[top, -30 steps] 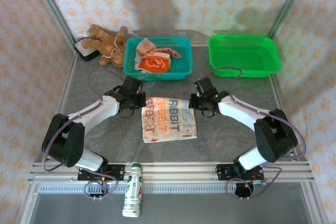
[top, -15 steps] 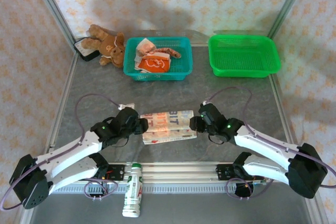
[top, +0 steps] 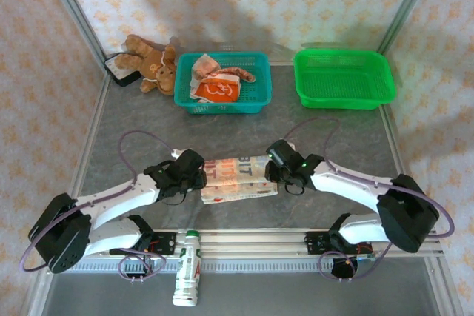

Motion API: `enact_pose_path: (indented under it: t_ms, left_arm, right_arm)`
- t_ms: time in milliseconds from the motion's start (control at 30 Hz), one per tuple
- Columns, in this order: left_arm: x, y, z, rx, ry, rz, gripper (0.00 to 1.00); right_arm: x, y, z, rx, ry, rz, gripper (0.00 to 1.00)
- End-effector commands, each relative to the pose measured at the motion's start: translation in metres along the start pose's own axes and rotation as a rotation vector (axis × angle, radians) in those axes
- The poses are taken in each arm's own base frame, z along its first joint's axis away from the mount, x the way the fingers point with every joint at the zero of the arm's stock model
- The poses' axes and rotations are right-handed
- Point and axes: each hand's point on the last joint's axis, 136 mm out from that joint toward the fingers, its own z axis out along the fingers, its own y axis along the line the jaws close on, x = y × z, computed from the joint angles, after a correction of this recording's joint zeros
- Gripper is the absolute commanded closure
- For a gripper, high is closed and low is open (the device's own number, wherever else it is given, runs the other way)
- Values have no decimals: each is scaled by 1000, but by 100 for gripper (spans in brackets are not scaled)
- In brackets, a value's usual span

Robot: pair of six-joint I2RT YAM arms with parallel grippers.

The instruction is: Fold and stack the towels

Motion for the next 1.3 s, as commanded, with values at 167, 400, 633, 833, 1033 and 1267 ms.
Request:
enact_pose_path:
  t_ms: [167,400,633,833,1033,1267]
  left_arm:
    - [-4,-7,6,18,5,-25,62]
    - [0,-8,8,30,20,-39,74]
    - [-3,-11,-6,55,10,-72,100]
    - [-10,-10,-31,72,-17,-112,100]
    - [-7,-17,-52,115,16,-157,100]
    - [-7,-27,-78,151,20,-165,100]
  right_arm:
    - [-2,-1,11,37,16,7,67]
    - [2,3,14,12,34,8,85]
    - [-4,3,-1,18,17,-2,100]
    - [-8,4,-20,1,-3,-9,100]
    - [-8,5,-42,-16,2,-11,100]
    - [3,2,-62,-54,24,-3,100]
